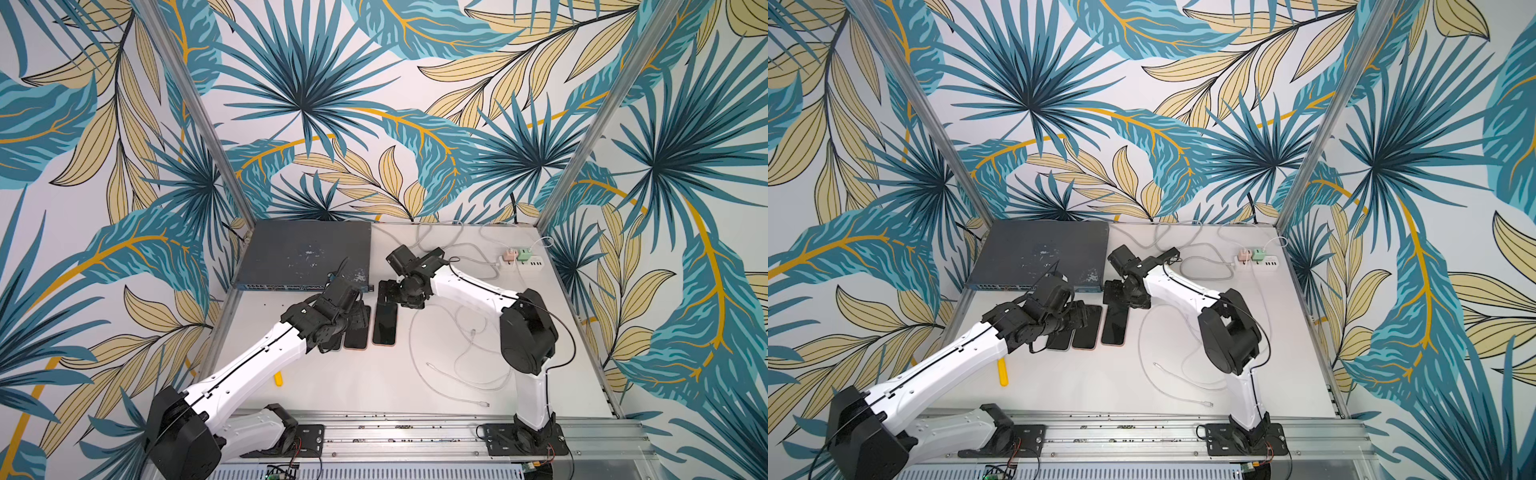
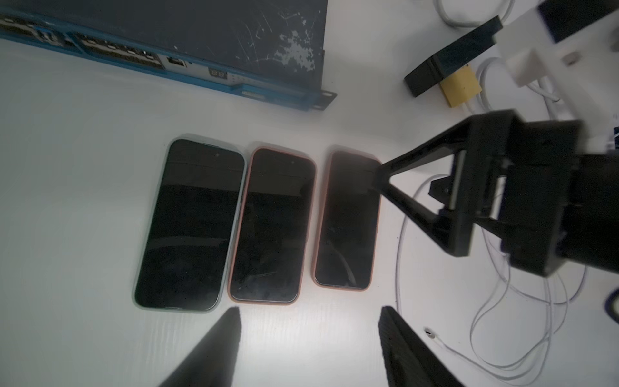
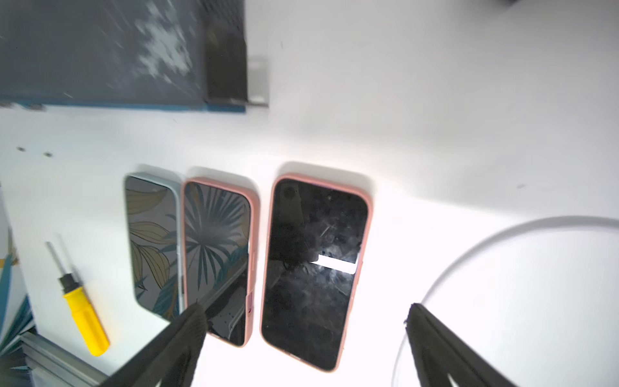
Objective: Unplug the charging cable from the phone
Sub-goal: Place the phone at the center of the board, then reset both arms
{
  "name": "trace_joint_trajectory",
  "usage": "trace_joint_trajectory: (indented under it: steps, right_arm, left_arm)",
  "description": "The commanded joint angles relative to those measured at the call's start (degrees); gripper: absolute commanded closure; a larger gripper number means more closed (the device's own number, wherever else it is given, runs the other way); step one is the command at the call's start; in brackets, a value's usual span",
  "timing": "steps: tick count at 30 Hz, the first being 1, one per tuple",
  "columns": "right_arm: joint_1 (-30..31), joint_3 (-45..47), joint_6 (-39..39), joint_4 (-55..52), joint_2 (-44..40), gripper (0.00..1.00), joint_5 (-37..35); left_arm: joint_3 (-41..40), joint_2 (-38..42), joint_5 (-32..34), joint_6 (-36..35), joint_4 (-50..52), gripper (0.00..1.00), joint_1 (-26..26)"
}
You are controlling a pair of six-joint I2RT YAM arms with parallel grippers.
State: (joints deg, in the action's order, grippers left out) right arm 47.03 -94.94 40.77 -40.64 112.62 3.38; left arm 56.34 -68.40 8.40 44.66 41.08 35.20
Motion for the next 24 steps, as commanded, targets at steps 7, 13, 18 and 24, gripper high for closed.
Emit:
trace_joint_trajectory:
  steps: [7,13,18,24]
  right_arm:
    - [-11.6,10.9,-12.6,8.4,-17.1,0.00,-9.4]
    - [-17.6,17.2,-19.7,17.9,-24.0,0.00,-16.6]
    - [-21.0,35.5,-26.8,41.9,-35.2,0.00,-24.9]
    - [-27.0,59.3,-30.8,72.6,-47.9,0.00,-31.5]
  left_arm:
    - [11.4,-3.4,1.8,-8.2,2.0,0.00,-2.1]
    - [16.9,-7.5,3.5,-16.2,0.7,0.00,-7.7]
    - [15.1,-10.0,4.6,-21.1,-2.0,0.00,-18.6]
    - [4.2,-9.1,8.9,-28.5,-12.5,0.00,-29.0]
